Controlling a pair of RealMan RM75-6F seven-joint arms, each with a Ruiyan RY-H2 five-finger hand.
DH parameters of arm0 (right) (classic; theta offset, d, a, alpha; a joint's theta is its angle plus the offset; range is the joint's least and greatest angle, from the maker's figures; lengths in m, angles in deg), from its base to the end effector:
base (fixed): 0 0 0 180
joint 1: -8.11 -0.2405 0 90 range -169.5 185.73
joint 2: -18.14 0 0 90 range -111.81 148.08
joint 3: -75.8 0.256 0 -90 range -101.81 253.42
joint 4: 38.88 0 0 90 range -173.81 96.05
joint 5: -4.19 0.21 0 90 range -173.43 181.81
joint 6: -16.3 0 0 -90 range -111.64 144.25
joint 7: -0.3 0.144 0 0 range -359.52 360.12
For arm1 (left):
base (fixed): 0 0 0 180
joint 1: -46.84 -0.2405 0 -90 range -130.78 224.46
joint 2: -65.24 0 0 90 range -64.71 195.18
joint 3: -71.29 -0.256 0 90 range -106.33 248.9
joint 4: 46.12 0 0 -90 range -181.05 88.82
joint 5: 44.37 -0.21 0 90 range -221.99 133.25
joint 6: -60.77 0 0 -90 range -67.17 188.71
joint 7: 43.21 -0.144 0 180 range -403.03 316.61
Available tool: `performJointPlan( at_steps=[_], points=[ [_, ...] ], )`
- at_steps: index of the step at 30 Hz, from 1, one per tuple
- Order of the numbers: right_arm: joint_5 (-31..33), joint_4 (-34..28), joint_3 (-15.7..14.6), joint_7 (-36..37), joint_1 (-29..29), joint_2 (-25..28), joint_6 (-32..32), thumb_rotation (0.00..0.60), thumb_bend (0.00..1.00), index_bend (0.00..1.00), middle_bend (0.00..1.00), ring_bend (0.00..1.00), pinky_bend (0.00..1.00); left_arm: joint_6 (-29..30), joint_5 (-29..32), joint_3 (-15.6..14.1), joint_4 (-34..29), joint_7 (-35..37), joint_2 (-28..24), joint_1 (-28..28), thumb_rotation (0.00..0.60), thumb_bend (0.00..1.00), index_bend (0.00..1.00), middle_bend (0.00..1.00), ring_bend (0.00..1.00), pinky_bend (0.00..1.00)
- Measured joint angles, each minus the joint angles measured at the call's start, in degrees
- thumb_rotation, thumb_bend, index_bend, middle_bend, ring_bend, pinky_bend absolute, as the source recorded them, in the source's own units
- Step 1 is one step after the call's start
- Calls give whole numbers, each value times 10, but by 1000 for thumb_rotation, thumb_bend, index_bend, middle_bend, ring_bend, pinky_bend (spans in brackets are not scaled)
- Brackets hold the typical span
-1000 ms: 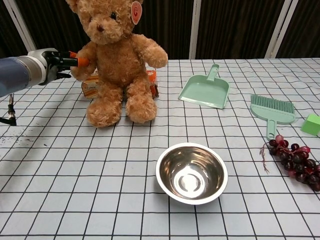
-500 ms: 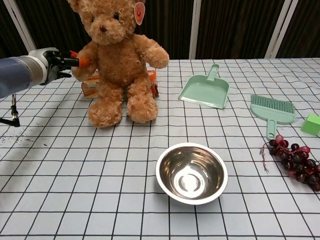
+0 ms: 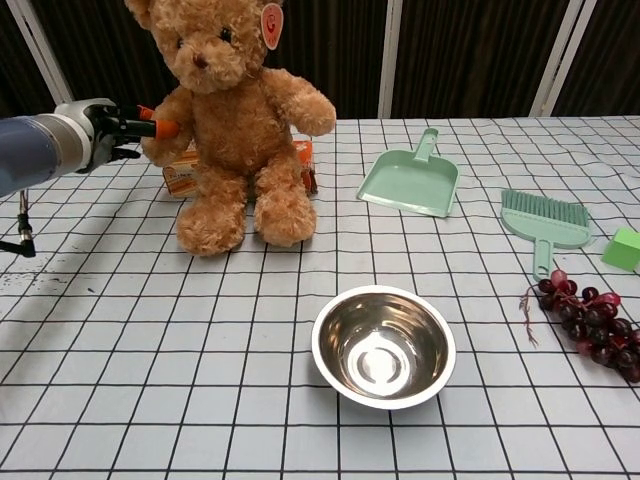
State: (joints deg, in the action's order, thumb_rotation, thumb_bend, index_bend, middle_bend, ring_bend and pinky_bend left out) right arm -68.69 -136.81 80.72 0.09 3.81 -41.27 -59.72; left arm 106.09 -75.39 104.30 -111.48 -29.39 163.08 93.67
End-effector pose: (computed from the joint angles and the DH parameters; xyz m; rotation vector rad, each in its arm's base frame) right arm -0.3338 -0.1799 0.1714 1.2421 -1.1104 0.7409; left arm -0.1688 0.4407 0.0008 -0.7711 -1.8998 -1.3480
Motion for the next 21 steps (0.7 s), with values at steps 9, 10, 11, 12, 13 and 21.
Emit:
performJointPlan(
  at_steps=[9,10,11,12,13,21],
  points=[
    [0,1,1,5,1,2,0,600,125,0,0,0,0,-8,-30,6,-24,29,-16,-14,600,375,214,71,0,0],
    [-1,0,0,6,1,2,0,600,125,0,0,0,0,-10,-33,7,-26,34,-18,-17,600,375,206,55,0,0],
    [-1,0,0,7,1,3,-1,600,125,0,0,0,0,-12,-36,8,-29,41,-20,-19,600,375,203,49,0,0],
    [-2,0,0,8,2,3,-2,600,126,0,0,0,0,-14,-43,11,-33,51,-24,-24,600,375,202,45,0,0],
    [-3,-1,0,9,2,4,-3,600,125,0,0,0,0,-14,-50,12,-37,58,-28,-28,600,375,201,41,0,0],
    [-15,-3,0,29,8,10,-12,600,126,0,0,0,0,73,-129,-37,-178,24,-120,-123,600,375,195,64,0,0]
  ],
)
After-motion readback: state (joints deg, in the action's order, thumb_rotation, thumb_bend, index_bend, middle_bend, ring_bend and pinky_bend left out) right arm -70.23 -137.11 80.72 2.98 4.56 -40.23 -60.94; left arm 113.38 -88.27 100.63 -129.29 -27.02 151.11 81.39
